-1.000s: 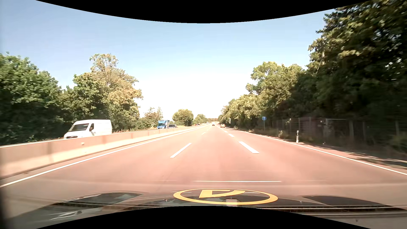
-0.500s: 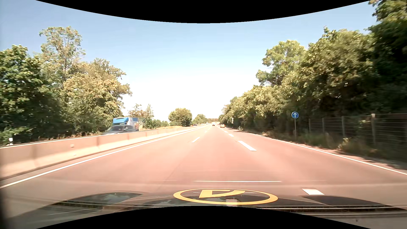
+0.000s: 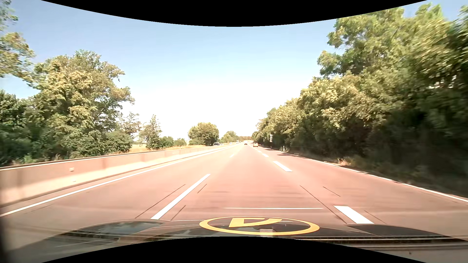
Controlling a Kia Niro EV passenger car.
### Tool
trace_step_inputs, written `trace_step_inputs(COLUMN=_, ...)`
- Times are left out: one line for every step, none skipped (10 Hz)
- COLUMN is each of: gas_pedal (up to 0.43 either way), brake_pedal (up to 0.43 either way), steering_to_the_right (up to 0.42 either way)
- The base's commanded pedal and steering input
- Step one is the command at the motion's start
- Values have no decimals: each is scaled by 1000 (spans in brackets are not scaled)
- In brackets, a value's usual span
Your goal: Follow the waypoints while adhering to traffic rules and regulations
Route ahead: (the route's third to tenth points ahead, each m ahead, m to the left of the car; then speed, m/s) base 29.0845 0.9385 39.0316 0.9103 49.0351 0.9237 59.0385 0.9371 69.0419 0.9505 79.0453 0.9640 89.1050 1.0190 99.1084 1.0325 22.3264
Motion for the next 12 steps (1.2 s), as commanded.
trace_step_inputs(gas_pedal=189, brake_pedal=0, steering_to_the_right=-3)
trace_step_inputs(gas_pedal=189, brake_pedal=0, steering_to_the_right=-2)
trace_step_inputs(gas_pedal=189, brake_pedal=0, steering_to_the_right=-3)
trace_step_inputs(gas_pedal=189, brake_pedal=0, steering_to_the_right=-2)
trace_step_inputs(gas_pedal=189, brake_pedal=0, steering_to_the_right=-2)
trace_step_inputs(gas_pedal=189, brake_pedal=0, steering_to_the_right=-2)
trace_step_inputs(gas_pedal=189, brake_pedal=0, steering_to_the_right=-2)
trace_step_inputs(gas_pedal=189, brake_pedal=0, steering_to_the_right=-2)
trace_step_inputs(gas_pedal=189, brake_pedal=0, steering_to_the_right=-2)
trace_step_inputs(gas_pedal=189, brake_pedal=0, steering_to_the_right=-2)
trace_step_inputs(gas_pedal=189, brake_pedal=0, steering_to_the_right=-2)
trace_step_inputs(gas_pedal=189, brake_pedal=0, steering_to_the_right=-2)
